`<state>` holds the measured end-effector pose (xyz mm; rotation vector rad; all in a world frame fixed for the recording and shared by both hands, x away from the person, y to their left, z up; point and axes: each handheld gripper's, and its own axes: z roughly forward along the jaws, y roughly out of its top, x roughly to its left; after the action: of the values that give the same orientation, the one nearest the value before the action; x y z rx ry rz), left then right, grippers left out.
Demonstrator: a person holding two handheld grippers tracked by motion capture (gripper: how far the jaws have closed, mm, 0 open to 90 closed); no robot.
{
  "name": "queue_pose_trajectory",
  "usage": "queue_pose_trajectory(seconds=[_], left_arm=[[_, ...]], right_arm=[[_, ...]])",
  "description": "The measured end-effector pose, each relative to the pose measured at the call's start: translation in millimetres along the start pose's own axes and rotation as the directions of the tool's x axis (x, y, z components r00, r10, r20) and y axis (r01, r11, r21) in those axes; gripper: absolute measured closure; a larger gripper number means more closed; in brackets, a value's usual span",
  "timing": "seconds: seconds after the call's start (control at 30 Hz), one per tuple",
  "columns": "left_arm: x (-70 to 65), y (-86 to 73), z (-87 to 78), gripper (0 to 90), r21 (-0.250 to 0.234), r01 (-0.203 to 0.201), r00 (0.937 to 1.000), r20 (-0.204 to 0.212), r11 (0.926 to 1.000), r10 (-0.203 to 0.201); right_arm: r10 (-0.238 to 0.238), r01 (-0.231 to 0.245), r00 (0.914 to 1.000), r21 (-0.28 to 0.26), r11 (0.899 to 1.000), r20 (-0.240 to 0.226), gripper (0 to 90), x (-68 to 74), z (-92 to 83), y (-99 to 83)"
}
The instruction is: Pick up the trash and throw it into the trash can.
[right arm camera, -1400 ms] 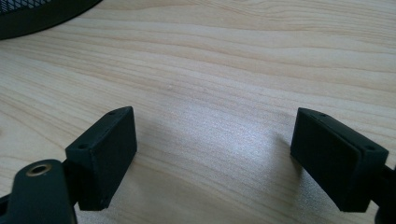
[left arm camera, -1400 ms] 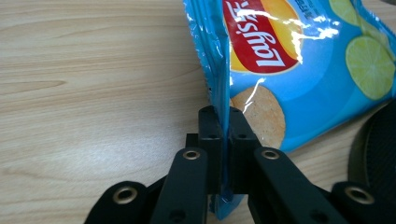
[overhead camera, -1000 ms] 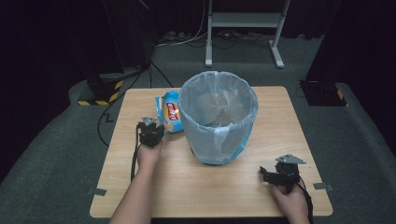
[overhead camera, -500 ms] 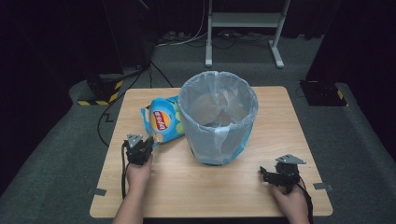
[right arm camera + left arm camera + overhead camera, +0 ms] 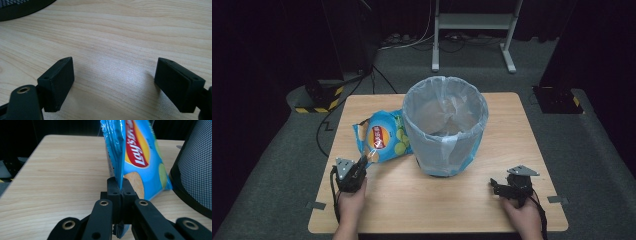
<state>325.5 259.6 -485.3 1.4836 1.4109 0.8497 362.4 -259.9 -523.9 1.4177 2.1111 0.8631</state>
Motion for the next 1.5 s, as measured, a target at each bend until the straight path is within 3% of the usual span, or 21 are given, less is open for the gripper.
queue_pose_trajectory(seconds=[0.4, 0.73, 1.07, 1.5], left_arm=[[3.3, 6.3, -40.6, 88.2, -0.105, -0.018, 0.9995, -0.029, 0.9943, 0.015], [3.4, 14.3, -61.1, 88.1, -0.153, -0.03, 0.998, -0.059, 0.9877, 0.021], [0.4, 30.0, -79.4, 88.1, -0.23, -0.044, 0.9969, -0.074, 0.9723, 0.027], [-9.9, 49.8, -88.2, 88.1, -0.304, -0.062, 0.9948, -0.096, 0.9506, 0.034]], right_arm=[[0.002, -0.002, 1.0, 0.0, 1.0, -0.001, 16.2, 0.5, -0.2, -0.1], [0.001, -0.001, 1.0, -0.003, 1.0, 0.0, 16.2, 0.6, -0.1, -0.2], [-0.004, 0.004, 1.0, -0.005, 1.0, 0.001, 16.3, 0.5, 0.0, -0.2], [-0.005, 0.005, 1.0, -0.005, 1.0, 0.0, 16.6, 0.6, -0.1, -0.3]])
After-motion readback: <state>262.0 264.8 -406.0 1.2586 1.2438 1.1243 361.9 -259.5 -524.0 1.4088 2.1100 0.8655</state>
